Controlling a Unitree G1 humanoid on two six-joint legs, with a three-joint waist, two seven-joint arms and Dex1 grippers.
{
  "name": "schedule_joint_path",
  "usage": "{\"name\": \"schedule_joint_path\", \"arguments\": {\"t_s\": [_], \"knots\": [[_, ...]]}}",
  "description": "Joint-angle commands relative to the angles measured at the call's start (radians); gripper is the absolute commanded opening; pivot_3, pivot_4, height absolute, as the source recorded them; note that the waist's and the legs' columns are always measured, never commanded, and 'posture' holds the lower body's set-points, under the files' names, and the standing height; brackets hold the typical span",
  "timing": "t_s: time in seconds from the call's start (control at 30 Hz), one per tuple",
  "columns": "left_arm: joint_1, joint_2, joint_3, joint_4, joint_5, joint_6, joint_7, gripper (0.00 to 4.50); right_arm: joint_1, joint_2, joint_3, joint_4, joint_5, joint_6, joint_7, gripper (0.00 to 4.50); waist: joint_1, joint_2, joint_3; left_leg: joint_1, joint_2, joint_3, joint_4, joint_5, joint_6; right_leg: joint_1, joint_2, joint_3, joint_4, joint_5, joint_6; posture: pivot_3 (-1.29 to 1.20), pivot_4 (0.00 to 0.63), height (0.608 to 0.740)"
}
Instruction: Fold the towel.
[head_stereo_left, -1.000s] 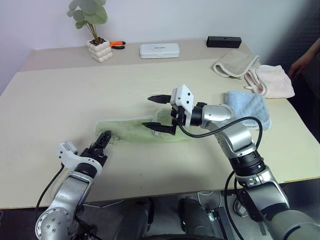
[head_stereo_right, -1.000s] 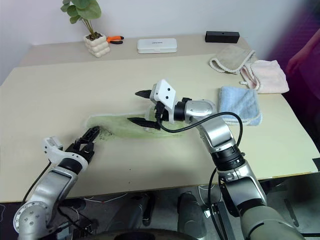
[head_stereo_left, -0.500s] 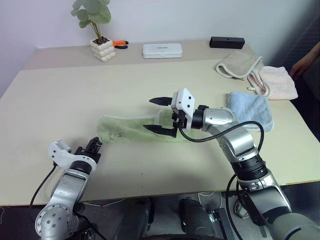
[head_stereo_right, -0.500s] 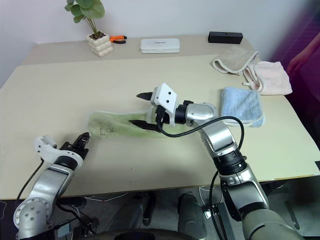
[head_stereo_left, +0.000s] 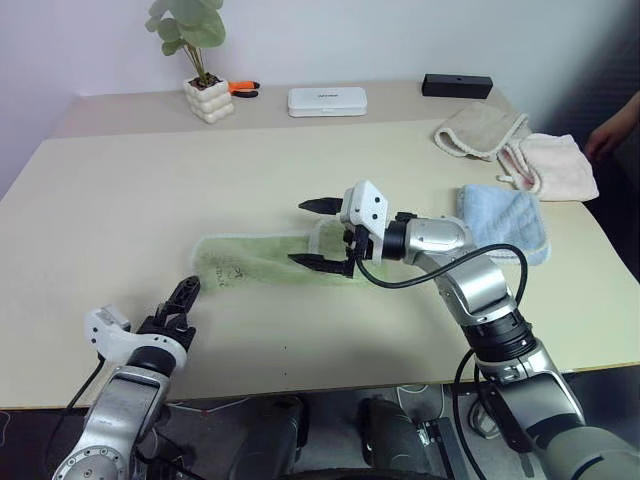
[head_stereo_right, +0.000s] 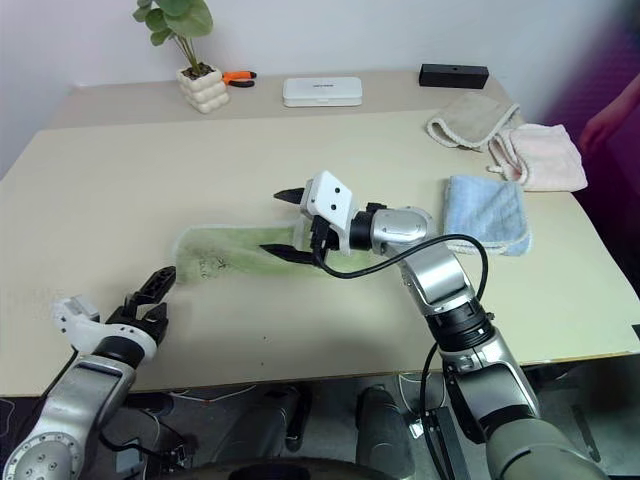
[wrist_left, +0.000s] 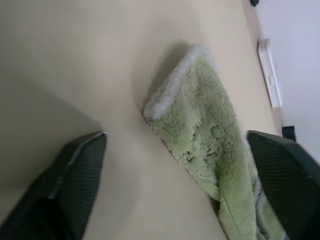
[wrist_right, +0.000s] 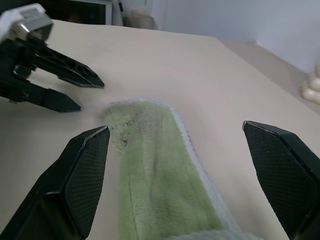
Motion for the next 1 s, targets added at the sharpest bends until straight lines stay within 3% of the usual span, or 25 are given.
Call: {"name": "schedule_joint_path", "arguments": {"t_s": [0.03,0.27,0.3,0.37,0.6,0.77,1.0], "knots": [[-0.054,-0.006,-0.006,0.041,-0.028,-0.025,0.044,4.36,-0.013,0.009,-0.005,-0.019,0.003,-0.017,0.001,4.37,0.001,0.000,0.000,0.000,0.000,0.000,0.000,0.000,0.000,0.000,0.000,0.000,0.000,0.000,0.000,0.00,0.150,0.740],[-0.217,-0.014,-0.034,0.202,-0.036,-0.007,0.075,4.36,-0.018,0.015,-0.004,-0.020,-0.004,-0.018,-0.010,4.37,0.006,0.000,-0.001,0.000,0.000,0.000,0.000,0.000,0.000,0.001,0.000,-0.001,0.000,0.000,0.000,0.00,0.150,0.740],[-0.233,-0.014,-0.034,0.220,-0.034,-0.001,0.079,4.13,-0.018,0.015,-0.005,-0.022,-0.004,-0.018,-0.011,4.37,0.007,0.001,-0.001,0.001,0.000,0.000,0.000,0.000,0.000,0.001,0.000,-0.001,0.000,0.000,0.000,0.00,0.150,0.740],[-0.251,-0.013,-0.034,0.240,-0.030,0.009,0.084,3.54,-0.017,0.014,-0.006,-0.028,-0.005,-0.015,-0.015,4.37,0.008,0.001,-0.001,0.001,0.000,0.000,0.000,0.000,0.000,0.001,0.000,-0.001,0.000,0.000,0.000,0.00,0.150,0.740],[-0.263,0.007,-0.001,0.228,0.003,0.006,0.047,0.09,-0.009,0.010,-0.011,-0.042,-0.005,-0.008,-0.026,4.37,0.017,0.000,-0.001,0.001,0.000,0.000,0.000,0.000,0.000,0.001,0.000,-0.001,0.000,0.000,0.000,0.00,0.150,0.740],[-0.215,0.115,0.065,0.163,0.158,-0.013,-0.101,0.04,0.025,-0.015,-0.011,-0.069,0.007,0.019,-0.015,4.37,0.013,-0.001,0.000,0.000,0.000,0.000,-0.001,0.000,0.000,0.000,0.000,0.000,0.000,0.000,0.000,0.00,0.150,0.740],[-0.195,0.270,0.161,0.095,0.235,-0.005,-0.286,0.04,0.101,-0.084,-0.008,-0.093,0.013,0.021,0.039,4.37,0.010,0.000,0.000,0.000,0.000,0.000,-0.002,-0.001,-0.002,-0.001,0.000,0.000,0.000,0.000,0.000,0.00,0.150,0.740]]}}
